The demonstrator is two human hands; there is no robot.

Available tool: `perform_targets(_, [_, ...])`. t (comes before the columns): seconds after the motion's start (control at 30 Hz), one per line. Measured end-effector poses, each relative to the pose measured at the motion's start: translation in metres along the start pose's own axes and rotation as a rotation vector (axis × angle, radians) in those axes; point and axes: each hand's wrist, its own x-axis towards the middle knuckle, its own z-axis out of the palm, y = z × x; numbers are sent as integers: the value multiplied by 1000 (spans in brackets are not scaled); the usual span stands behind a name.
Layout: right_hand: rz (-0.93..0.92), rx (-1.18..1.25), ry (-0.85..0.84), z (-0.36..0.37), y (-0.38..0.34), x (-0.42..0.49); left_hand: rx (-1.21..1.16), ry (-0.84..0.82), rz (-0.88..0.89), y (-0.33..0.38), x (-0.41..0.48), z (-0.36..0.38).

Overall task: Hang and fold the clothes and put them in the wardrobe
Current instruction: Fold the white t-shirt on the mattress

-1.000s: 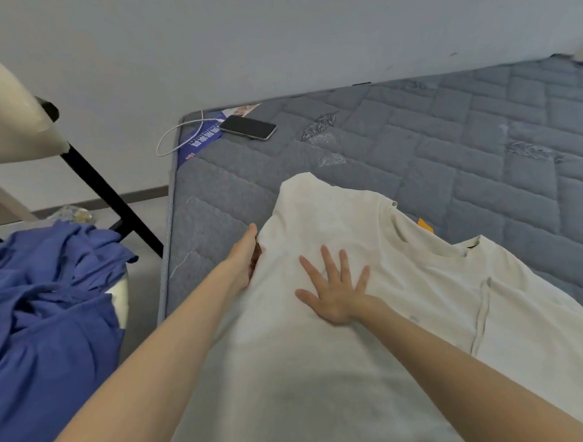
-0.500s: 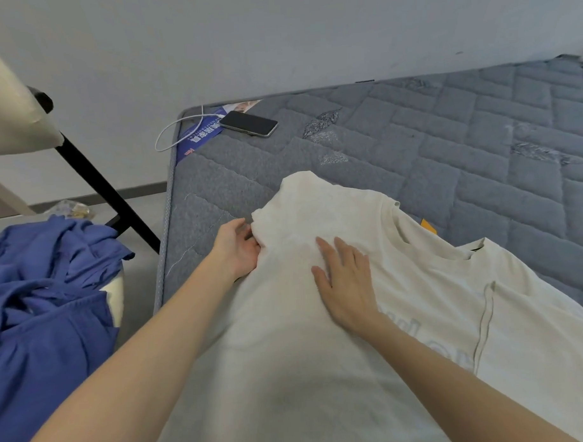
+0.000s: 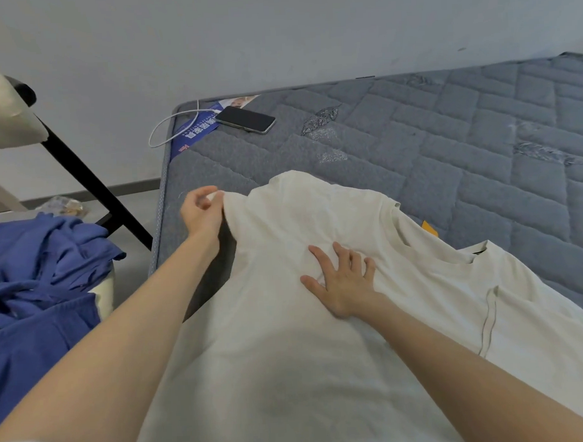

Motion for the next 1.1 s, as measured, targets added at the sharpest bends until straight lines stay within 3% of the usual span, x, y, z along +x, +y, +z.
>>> perform_targets(0.1, [8, -73, -39, -6, -3, 0, 145, 115, 182, -8, 8, -18])
perform_targets(0.17, [4, -170, 14, -11, -10, 0, 105, 61, 29, -20, 5, -24])
perform_targets(0.27, [2, -180, 234, -23, -25, 7, -43, -73, -238, -30, 9, -31])
perform_targets(0.4, [20, 82, 325, -45, -43, 33, -159, -220, -361, -28, 16, -35])
perform_targets(0.53, [-190, 239, 389, -72, -66, 69, -157, -207, -420, -37, 22, -33])
perform_targets(0.63, [-289, 292, 326, -90, -87, 104, -198, -206, -427, -50, 31, -34])
perform_targets(0.8, [-243, 22, 42, -91, -107, 141, -323, -267, -395, -60, 40, -41])
perform_targets(0.9, [-295, -163, 213, -87, -105, 144, -406, -253, -383, -60, 41, -42])
perform_targets(1.0, [-499, -181, 461, -88, -94, 130, -426, -266, -358, -61, 39, -43])
perform_targets(1.03, [-558, -187, 478, -88, -89, 122, -430, -275, -337, -61, 38, -44])
perform_targets(1.1, [-619, -238, 354, -87, -82, 106, -428, -276, -281, -62, 33, -45])
